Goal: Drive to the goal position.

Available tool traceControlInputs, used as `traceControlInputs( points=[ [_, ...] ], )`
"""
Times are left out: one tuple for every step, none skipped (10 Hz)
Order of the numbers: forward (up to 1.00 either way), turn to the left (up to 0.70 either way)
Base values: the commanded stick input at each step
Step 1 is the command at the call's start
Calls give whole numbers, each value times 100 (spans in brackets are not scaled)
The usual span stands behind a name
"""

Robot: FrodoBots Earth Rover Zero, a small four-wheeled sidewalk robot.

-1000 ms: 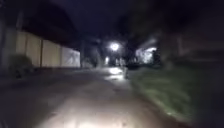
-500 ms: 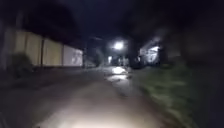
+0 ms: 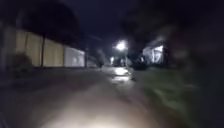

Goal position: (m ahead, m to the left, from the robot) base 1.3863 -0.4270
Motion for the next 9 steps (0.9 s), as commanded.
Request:
traceControlInputs(
  points=[
    [70,0],
    [70,0],
    [70,0],
    [70,0],
    [70,0],
    [70,0],
    [70,0],
    [70,0],
    [70,0]
  ],
)
